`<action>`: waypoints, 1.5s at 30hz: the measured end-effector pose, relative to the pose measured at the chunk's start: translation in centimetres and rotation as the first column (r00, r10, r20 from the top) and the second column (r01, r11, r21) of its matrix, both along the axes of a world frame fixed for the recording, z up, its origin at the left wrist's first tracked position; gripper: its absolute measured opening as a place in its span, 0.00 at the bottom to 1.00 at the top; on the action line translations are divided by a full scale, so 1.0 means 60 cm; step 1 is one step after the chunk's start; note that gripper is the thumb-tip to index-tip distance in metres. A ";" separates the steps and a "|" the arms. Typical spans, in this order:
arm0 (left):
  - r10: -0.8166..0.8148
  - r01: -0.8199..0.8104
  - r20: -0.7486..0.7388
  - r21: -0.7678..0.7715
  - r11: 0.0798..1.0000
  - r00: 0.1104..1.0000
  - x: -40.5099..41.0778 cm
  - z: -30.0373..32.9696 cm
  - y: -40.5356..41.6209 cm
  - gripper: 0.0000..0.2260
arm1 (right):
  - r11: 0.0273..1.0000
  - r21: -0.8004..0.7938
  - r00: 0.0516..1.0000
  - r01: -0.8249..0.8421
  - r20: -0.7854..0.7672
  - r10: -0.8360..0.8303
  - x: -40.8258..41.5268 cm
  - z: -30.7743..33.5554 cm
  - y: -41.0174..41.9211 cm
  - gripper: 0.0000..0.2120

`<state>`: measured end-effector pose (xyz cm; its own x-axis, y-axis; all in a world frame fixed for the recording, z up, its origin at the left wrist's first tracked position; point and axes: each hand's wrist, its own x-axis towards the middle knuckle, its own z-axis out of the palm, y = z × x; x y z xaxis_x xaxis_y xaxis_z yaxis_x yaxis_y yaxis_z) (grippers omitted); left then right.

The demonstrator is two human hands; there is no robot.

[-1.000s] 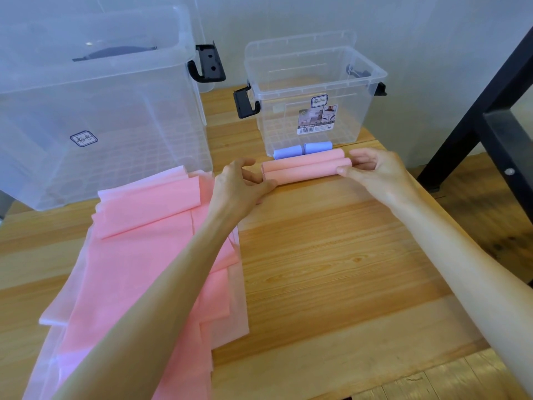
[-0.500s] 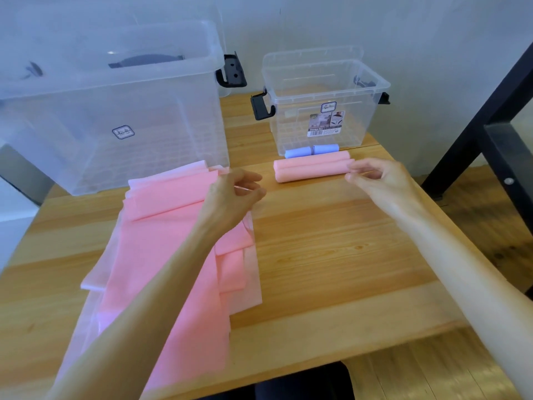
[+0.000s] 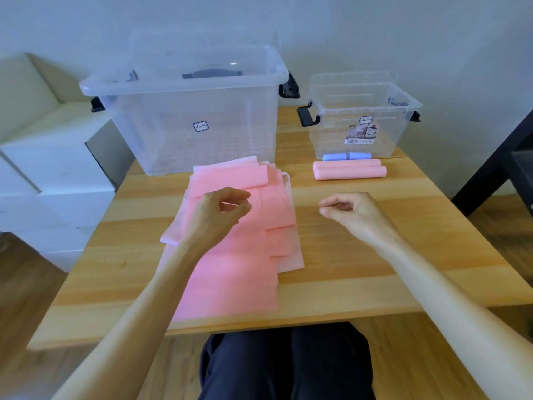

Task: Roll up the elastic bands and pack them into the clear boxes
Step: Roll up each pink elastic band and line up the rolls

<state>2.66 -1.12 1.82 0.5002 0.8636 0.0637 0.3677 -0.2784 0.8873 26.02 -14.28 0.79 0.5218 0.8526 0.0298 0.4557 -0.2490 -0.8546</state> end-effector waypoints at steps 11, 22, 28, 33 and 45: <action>0.177 -0.173 -0.060 0.065 0.983 0.982 -0.143 -0.039 0.006 0.11 | 0.995 0.047 0.996 -0.092 0.010 0.092 -0.123 -0.011 0.043 0.05; 0.236 -0.231 0.004 -0.182 0.956 0.972 -0.119 -0.035 0.104 0.18 | 0.996 0.010 0.985 0.083 0.152 -0.084 -0.130 -0.020 0.177 0.07; 0.233 -0.236 -0.037 -0.180 0.955 0.972 -0.095 -0.039 0.151 0.19 | 0.986 -0.043 0.971 0.159 0.190 -0.148 -0.115 -0.030 0.231 0.12; 0.215 -0.212 -0.150 0.038 0.977 0.965 -0.077 -0.038 0.159 0.18 | 0.987 -0.003 0.969 0.162 0.191 -0.159 -0.110 -0.035 0.250 0.10; 0.232 -0.229 -0.023 0.105 0.968 0.972 -0.041 -0.003 0.154 0.05 | 0.968 0.250 0.979 0.007 0.195 -0.058 -0.089 0.039 0.220 0.02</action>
